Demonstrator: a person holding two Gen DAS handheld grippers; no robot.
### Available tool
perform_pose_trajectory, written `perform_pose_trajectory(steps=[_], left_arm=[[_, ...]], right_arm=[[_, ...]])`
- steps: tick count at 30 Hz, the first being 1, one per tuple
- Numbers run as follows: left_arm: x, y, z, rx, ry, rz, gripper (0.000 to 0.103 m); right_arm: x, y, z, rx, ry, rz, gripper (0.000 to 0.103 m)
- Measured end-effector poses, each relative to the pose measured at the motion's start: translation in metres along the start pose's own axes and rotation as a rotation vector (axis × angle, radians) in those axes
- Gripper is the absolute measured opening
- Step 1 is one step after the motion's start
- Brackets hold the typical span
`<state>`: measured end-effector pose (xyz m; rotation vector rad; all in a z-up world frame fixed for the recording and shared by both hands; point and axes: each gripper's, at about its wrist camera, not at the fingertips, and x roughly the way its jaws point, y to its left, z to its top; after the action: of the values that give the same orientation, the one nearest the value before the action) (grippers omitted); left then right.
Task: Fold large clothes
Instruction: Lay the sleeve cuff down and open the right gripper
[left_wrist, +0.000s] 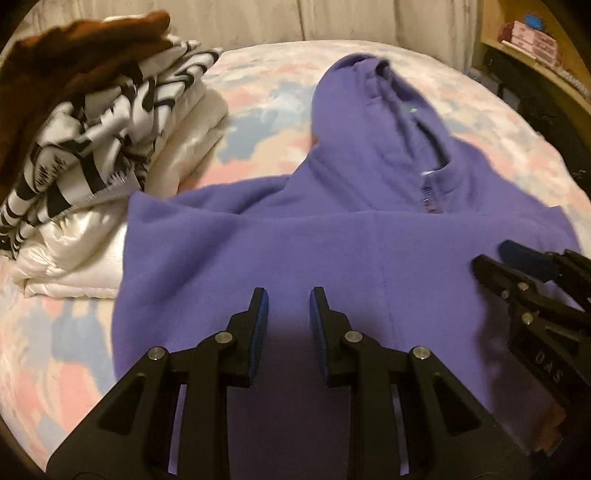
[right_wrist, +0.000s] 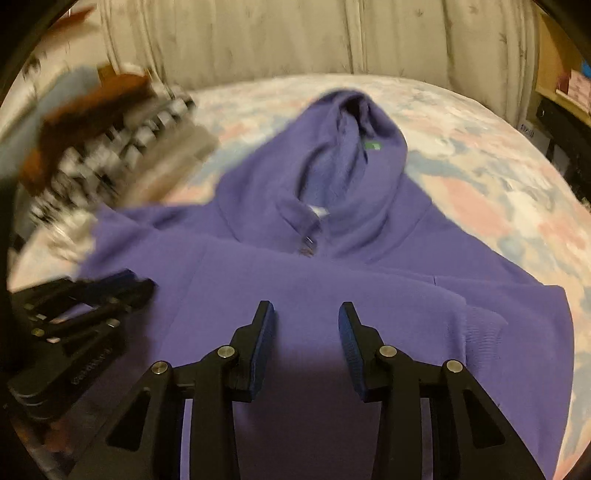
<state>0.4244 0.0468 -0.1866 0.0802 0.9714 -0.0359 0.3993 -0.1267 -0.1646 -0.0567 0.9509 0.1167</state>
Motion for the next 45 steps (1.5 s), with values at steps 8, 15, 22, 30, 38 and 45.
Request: perform_pose_trajectory(steps=[8, 15, 22, 30, 38, 45], left_arm=[[0.005, 0.022, -0.004, -0.013, -0.005, -0.004, 0.022], [-0.01, 0.026, -0.008, -0.022, 0.01, -0.014, 0.021], [-0.039, 0.026, -0.031, -0.008, 0.014, -0.05, 0.022], [-0.043, 0.025, -0.049, 0.001, 0.035, -0.049, 0.022], [-0.038, 0.025, -0.052, -0.005, 0.032, -0.041, 0.022], [-0.039, 0.024, -0.053, -0.004, 0.026, -0.033, 0.022]], right_arm=[[0.002, -0.082, -0.014, 0.108, 0.0, -0.022, 0.0], [-0.04, -0.119, -0.02, 0.161, -0.027, 0.07, 0.001], [-0.05, -0.151, -0.051, 0.174, 0.067, 0.115, 0.006], [-0.048, -0.168, -0.073, 0.297, 0.059, 0.228, 0.04], [-0.044, -0.152, -0.073, 0.202, 0.073, 0.193, 0.037], [-0.053, -0.134, -0.08, 0.09, 0.064, 0.14, 0.012]])
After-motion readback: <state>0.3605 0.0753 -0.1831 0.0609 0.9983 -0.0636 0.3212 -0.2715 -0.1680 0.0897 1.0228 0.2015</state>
